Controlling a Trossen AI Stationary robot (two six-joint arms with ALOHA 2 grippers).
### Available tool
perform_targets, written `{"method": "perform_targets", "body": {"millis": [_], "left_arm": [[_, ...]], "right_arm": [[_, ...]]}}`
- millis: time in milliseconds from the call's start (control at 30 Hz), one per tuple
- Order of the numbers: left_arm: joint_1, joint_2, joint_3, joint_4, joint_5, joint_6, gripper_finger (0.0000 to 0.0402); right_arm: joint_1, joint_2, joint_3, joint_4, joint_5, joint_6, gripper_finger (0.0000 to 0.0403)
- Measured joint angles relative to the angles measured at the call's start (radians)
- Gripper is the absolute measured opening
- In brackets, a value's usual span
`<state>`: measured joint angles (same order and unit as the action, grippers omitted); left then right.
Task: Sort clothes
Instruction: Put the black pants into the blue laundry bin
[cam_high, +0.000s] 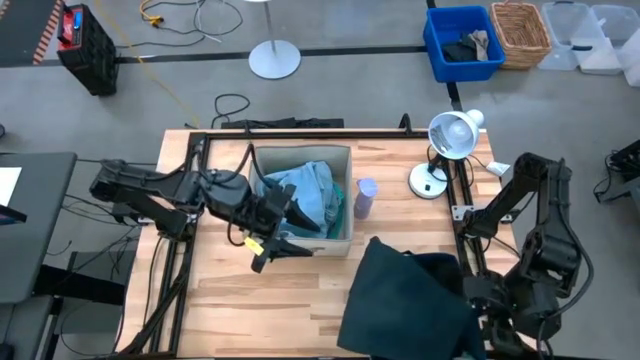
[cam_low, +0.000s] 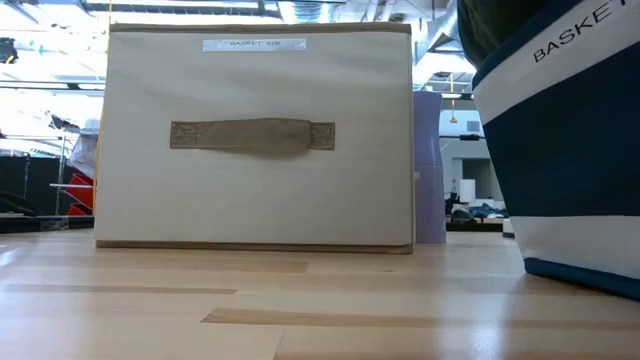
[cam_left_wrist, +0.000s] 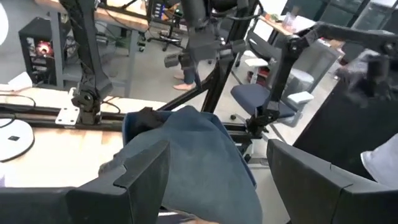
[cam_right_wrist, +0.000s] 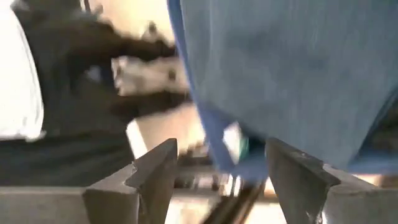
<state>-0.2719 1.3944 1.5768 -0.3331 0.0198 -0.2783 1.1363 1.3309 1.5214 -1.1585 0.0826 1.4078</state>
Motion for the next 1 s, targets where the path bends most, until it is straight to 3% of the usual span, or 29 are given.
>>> {"method": "perform_targets", "body": {"millis": [267,467,600,733,1000], "left_arm": [[-0.014,0.016,0.000,0.014,-0.064,-0.050,0.0261],[-0.016,0.007,0.000,0.007,-0.133,-0.060,0.0261],[-0.017,0.003,0.000,0.010,-0.139,-0.060,0.0261],[-0.017,0.005,0.000,0.008,-0.141,-0.059,0.0261],[-0.021,-0.009,0.000,-0.026,-0.143,-0.056,0.0261]], "right_arm": [[-0.190,0.146,-0.006,0.025,0.201,-0.286,0.0237],[-0.323,0.261,-0.006,0.173,0.260,-0.482,0.0156],[-0.377,0.320,-0.004,0.186,0.252,-0.543,0.0080],[-0.403,0.394,-0.003,0.153,0.144,-0.544,0.0012],[-0.303,0.416,-0.004,0.077,0.051,-0.323,0.0003]]}}
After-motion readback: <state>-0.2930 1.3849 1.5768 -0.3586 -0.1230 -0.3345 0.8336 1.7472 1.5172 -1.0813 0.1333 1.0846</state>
